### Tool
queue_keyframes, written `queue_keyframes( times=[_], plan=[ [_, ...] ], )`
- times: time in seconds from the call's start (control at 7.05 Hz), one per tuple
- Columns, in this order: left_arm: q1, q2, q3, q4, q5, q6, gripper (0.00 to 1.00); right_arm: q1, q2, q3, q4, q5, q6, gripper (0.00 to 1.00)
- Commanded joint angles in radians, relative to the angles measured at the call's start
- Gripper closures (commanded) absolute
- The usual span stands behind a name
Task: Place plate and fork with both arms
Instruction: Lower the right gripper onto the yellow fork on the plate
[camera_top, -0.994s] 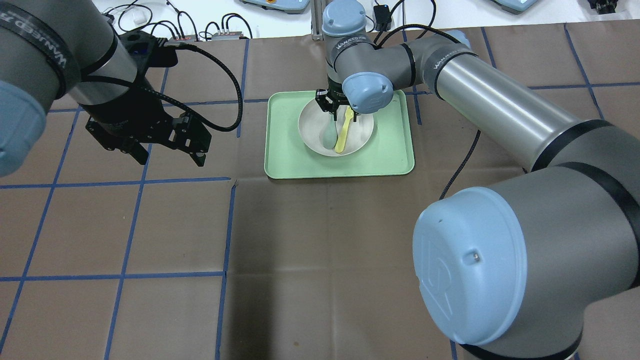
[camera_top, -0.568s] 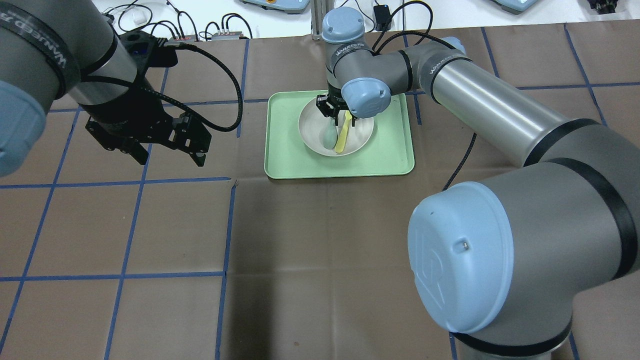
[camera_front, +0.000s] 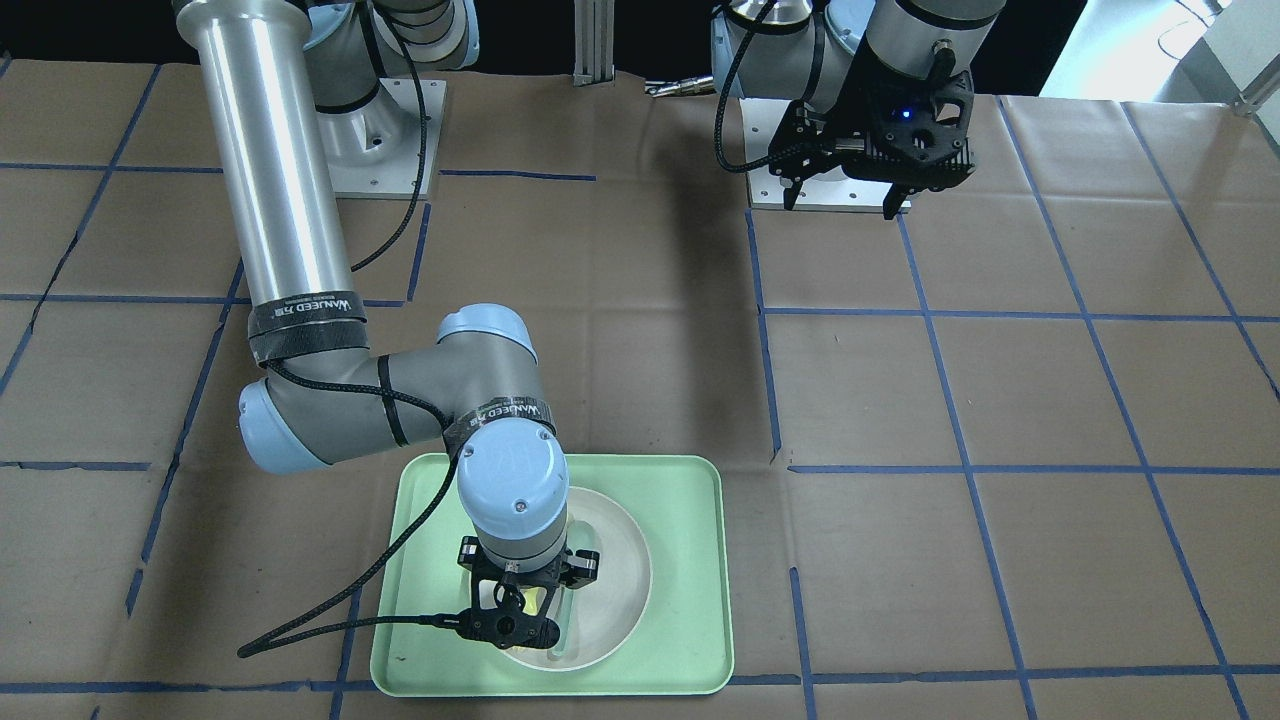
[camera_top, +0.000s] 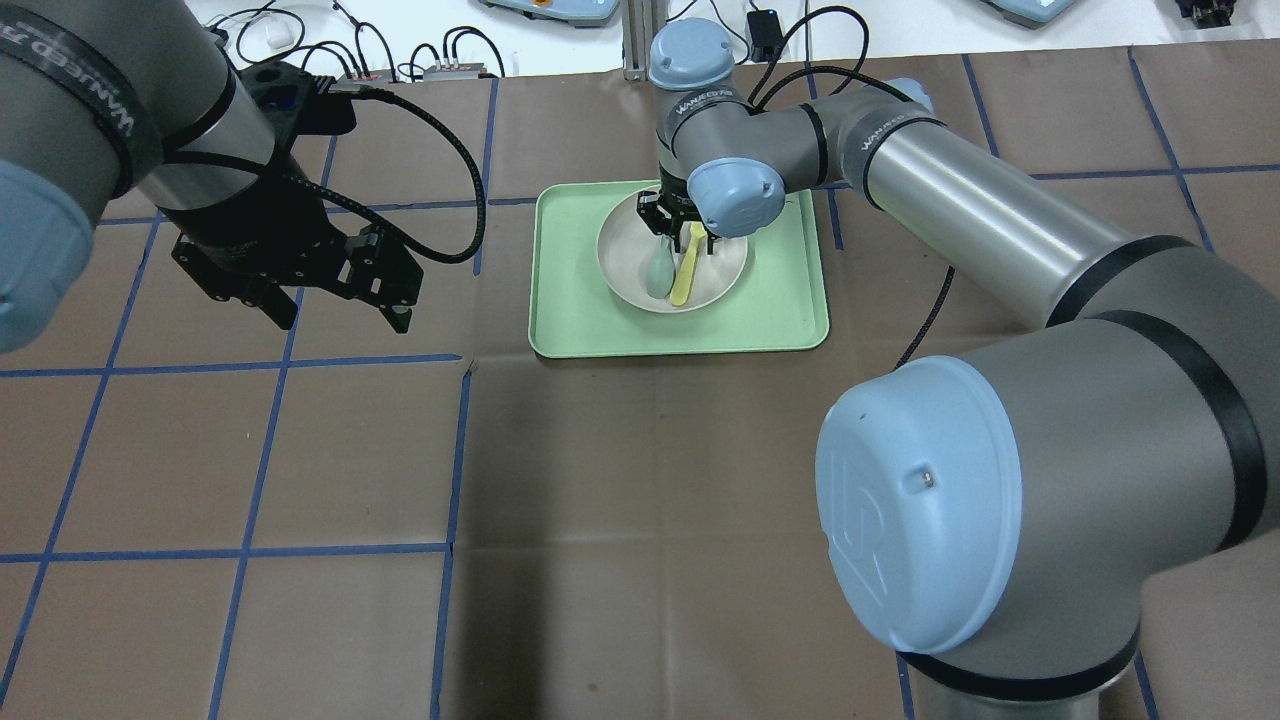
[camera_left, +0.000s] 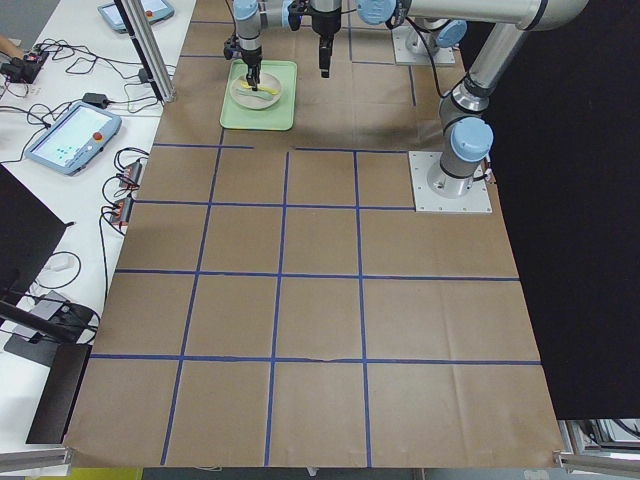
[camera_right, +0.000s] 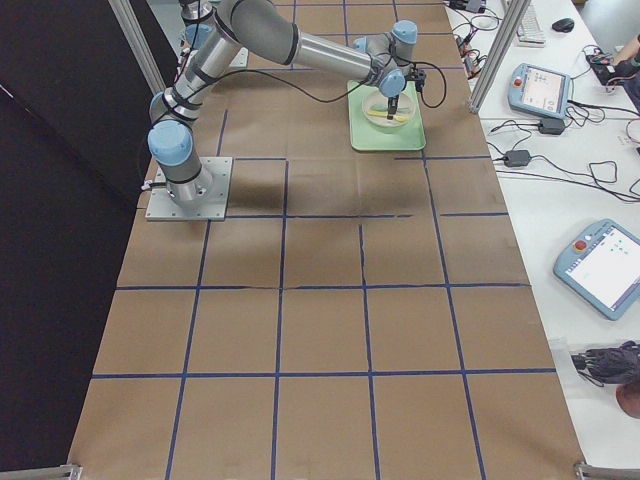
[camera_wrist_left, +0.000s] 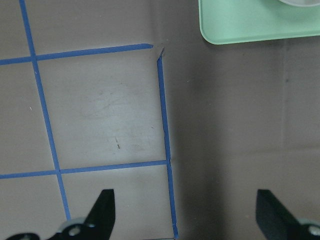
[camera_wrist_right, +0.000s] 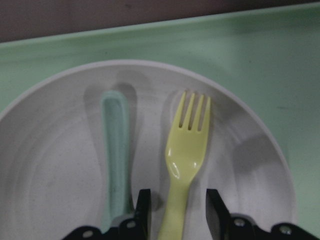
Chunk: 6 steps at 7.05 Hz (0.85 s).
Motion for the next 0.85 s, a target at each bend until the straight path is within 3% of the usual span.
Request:
queue_keyframes(
  times=[0.0,0.71],
  plan=[
    [0.000,-0.003,0.003,0.000,0.000,0.000,0.01,0.000,0.001,0.000,0.001,0.000,0.000,0.58],
    [0.000,0.000,0.002,0.000,0.000,0.000,0.01,0.000,0.008,-0.003,0.001,-0.002,0.001,0.58]
  ],
)
